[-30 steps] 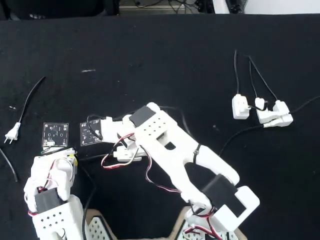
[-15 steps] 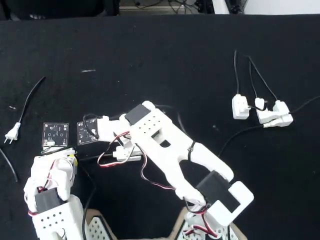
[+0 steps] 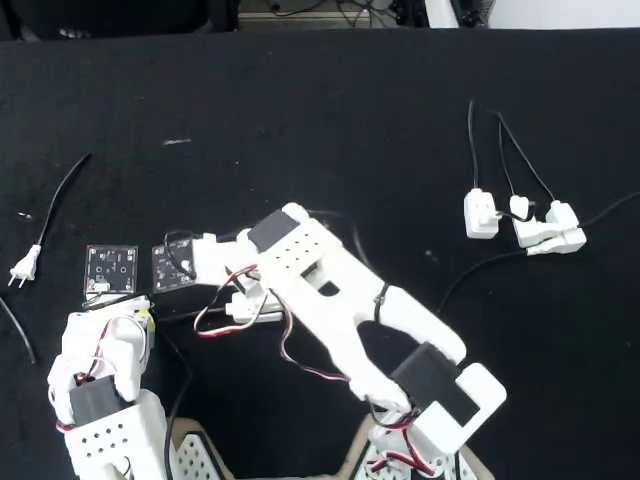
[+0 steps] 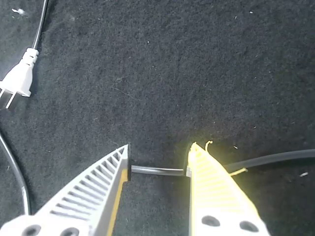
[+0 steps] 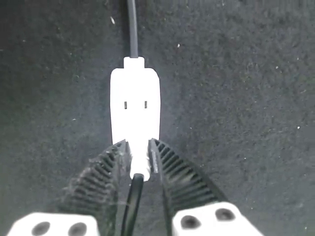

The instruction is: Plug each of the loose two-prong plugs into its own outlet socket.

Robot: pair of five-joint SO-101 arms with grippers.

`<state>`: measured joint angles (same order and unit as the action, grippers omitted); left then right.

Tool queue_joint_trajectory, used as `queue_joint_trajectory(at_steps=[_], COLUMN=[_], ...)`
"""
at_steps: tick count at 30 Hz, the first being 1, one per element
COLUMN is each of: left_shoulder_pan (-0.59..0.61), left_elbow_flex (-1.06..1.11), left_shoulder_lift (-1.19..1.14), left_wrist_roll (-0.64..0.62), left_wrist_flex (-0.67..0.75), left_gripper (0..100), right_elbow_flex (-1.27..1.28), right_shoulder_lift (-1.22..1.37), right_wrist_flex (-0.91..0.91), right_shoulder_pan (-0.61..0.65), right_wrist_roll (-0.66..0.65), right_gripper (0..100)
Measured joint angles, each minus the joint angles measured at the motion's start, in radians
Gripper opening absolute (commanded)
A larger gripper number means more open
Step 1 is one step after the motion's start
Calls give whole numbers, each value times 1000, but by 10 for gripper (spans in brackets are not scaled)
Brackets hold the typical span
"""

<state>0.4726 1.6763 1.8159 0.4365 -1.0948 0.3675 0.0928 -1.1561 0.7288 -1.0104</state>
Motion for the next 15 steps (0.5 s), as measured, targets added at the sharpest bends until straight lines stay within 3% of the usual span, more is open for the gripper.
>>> queue_joint_trajectory(at_steps=[15], left_shoulder_pan=[0], left_elbow_flex=[0], left_shoulder_lift=[0], left_wrist_roll=[0], left_wrist_flex=[0], left_gripper=[195], right_elbow_flex=[-3], right_shoulder_lift=[0], right_wrist_flex=[0], right_shoulder_pan=[9], right_wrist_roll=[100], right_gripper=[11])
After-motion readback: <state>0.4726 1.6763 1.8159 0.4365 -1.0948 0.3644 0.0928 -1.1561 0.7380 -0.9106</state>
